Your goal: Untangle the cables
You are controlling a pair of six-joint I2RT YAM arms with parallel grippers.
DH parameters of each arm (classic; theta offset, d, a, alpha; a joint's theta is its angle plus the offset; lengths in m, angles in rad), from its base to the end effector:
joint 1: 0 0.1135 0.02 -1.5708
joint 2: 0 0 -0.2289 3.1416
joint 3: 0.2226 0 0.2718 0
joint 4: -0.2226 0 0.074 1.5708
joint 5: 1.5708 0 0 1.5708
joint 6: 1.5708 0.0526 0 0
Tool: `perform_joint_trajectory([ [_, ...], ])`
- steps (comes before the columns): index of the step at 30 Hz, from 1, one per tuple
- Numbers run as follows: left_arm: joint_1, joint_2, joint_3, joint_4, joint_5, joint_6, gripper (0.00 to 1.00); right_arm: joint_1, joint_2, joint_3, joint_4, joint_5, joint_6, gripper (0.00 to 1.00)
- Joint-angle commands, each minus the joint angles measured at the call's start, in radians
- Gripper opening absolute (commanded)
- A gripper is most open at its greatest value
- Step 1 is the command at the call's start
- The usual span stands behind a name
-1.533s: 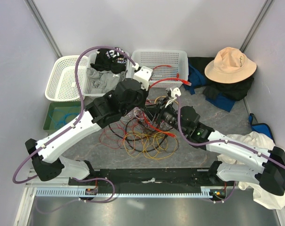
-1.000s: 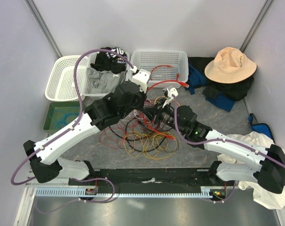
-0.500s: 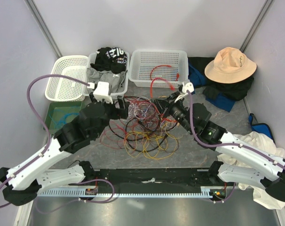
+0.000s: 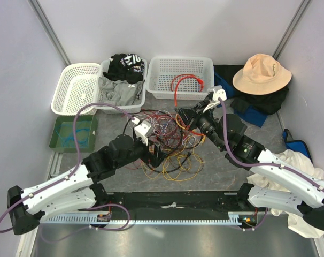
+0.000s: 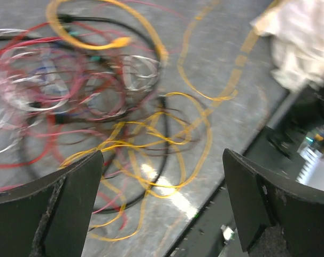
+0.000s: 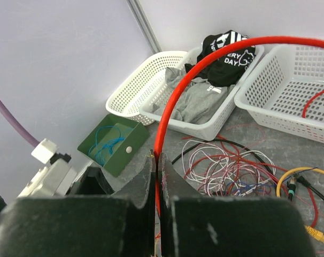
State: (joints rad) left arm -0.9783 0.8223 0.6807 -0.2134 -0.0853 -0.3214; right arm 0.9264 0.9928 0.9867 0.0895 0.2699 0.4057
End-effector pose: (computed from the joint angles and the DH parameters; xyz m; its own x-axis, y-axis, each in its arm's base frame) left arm 0.1454 -0.2079 0.2593 -0.4312 0.0769 -0.8990 0.6806 0.6819 -0.2681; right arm 0.1822 0.2191 0.3740 -0.1951 0.3735 -0.9069 -0.5811 0.7009 0.4137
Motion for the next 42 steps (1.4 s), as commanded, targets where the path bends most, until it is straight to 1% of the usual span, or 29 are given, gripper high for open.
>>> perform_joint_trajectory([
  [1,-0.034,0.017,-0.027,0.241,0.159,0.008,1.0,0.002,-0.013,0.049,0.006,-0.001,0.008,0.0],
  [6,-0.102,0.107,-0.029,0.293,0.092,0.036,1.0,0.0,-0.006,0.05,0.006,-0.017,0.019,0.0],
  [8,-0.126,0.162,-0.026,0.318,0.04,0.051,1.0,0.0,-0.003,0.052,0.004,-0.024,0.025,0.0],
  [12,-0.135,0.257,-0.001,0.33,-0.03,0.082,0.99,0.002,-0.003,0.058,0.004,-0.044,0.038,0.0],
  [13,-0.135,0.273,0.002,0.33,-0.053,0.085,0.97,0.002,-0.006,0.059,0.003,-0.049,0.038,0.0],
  [16,-0.135,0.342,0.017,0.319,-0.18,0.088,0.85,0.0,-0.014,0.067,-0.007,-0.061,0.042,0.0],
  [17,-0.135,0.359,0.026,0.31,-0.2,0.082,0.76,0.0,-0.016,0.069,-0.01,-0.064,0.042,0.0],
  [19,-0.135,0.406,0.048,0.292,-0.234,0.074,0.67,0.0,-0.023,0.075,-0.017,-0.061,0.041,0.0],
  [20,-0.135,0.416,0.052,0.287,-0.244,0.073,0.5,0.002,-0.026,0.075,-0.019,-0.061,0.039,0.0],
  [21,-0.135,0.422,0.06,0.279,-0.252,0.067,0.39,0.0,-0.034,0.075,-0.025,-0.055,0.039,0.0],
  [22,-0.135,0.42,0.063,0.267,-0.258,0.067,0.24,0.002,-0.037,0.081,-0.03,-0.051,0.038,0.0],
  [23,-0.135,0.411,0.065,0.255,-0.261,0.062,0.02,0.002,-0.039,0.081,-0.034,-0.047,0.033,0.0],
  [25,-0.135,0.364,0.06,0.229,-0.274,0.038,0.02,0.002,-0.049,0.084,-0.05,-0.025,0.028,0.0],
  [26,-0.135,0.341,0.054,0.179,-0.292,0.025,0.02,0.002,-0.052,0.083,-0.051,-0.017,0.027,0.0],
  [27,-0.135,0.318,0.034,0.152,-0.321,-0.02,0.02,0.002,-0.059,0.082,-0.056,-0.011,0.025,0.0],
  [28,-0.135,0.286,0.023,0.11,-0.405,-0.057,0.02,0.0,-0.06,0.087,-0.057,0.008,0.027,0.0],
  [29,-0.134,0.228,0.013,0.029,-0.442,-0.095,0.02,0.002,-0.062,0.092,-0.062,0.021,0.024,0.0],
  [30,-0.135,0.191,-0.013,-0.016,-0.476,-0.172,0.02,0.002,-0.062,0.096,-0.068,0.037,0.018,0.0],
  [31,-0.132,0.158,-0.024,-0.062,-0.54,-0.223,0.02,0.0,-0.063,0.107,-0.069,0.072,0.012,0.0],
  [32,-0.123,0.096,-0.032,-0.16,-0.557,-0.276,0.02,0.0,-0.062,0.113,-0.07,0.089,0.007,0.0],
  [33,-0.112,0.068,-0.047,-0.199,-0.562,-0.356,0.02,0.0,-0.06,0.119,-0.068,0.106,-0.005,0.0],
  [36,-0.068,-0.017,-0.069,-0.32,-0.557,-0.457,0.02,0.0,-0.048,0.165,-0.073,0.152,-0.031,0.0],
  [39,-0.027,-0.084,-0.066,-0.395,-0.553,-0.51,0.02,0.0,-0.045,0.22,-0.086,0.205,-0.064,0.0],
  [42,0.004,-0.127,-0.056,-0.403,-0.531,-0.51,0.02,0.0,-0.062,0.259,-0.086,0.287,-0.105,0.0],
])
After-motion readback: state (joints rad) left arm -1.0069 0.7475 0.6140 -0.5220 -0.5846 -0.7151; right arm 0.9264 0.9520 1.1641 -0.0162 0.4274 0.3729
